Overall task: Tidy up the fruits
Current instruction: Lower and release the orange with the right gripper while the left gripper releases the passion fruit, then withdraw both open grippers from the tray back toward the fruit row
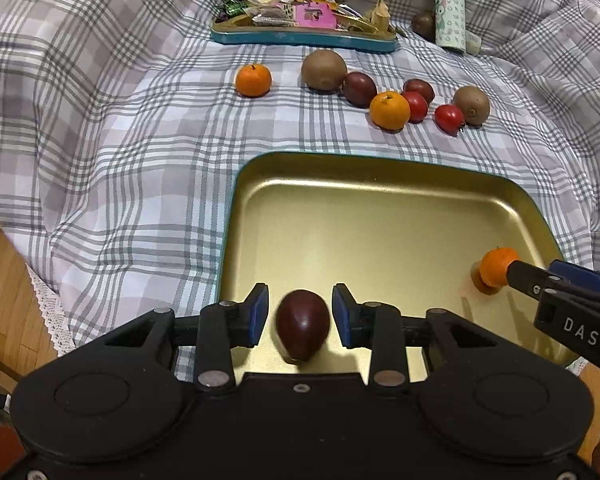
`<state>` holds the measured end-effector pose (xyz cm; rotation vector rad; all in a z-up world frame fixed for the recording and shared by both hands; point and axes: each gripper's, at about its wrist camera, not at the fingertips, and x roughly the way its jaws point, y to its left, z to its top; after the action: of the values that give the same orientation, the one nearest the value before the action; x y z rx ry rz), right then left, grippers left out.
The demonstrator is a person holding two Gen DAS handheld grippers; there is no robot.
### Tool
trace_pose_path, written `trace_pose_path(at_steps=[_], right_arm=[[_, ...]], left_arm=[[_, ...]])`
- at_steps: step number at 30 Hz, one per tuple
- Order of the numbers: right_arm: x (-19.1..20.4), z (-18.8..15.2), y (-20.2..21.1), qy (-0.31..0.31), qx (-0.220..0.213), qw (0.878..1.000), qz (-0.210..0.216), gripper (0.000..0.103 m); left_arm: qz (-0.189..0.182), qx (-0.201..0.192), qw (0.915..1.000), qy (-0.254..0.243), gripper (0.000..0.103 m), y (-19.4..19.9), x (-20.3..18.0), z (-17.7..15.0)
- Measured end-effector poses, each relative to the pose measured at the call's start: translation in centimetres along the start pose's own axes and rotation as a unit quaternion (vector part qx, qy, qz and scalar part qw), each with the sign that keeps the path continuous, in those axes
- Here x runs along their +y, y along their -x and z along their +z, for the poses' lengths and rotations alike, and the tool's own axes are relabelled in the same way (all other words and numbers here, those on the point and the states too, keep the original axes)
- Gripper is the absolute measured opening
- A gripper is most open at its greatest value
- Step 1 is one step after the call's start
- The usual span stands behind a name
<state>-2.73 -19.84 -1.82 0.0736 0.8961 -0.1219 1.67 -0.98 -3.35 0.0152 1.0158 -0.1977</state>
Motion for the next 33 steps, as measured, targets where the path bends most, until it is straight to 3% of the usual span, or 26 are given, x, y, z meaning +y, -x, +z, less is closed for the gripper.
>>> trace_pose_path(at_steps=[11,33], right_arm=[[0.5,0.3,1.6,0.022,-0.055,0.998,-0.016,0.063],[0.0,0.3,0.8,-0.007,-0.023,1.0,-0.014,0.063]], left_arm=[[0.009,-0.021,0.9997,-0.003,0.044,0.9,-0.2,0.0],[0.024,-0.046,0.9986,0.006,0.048,1.7,0.2,0.0]])
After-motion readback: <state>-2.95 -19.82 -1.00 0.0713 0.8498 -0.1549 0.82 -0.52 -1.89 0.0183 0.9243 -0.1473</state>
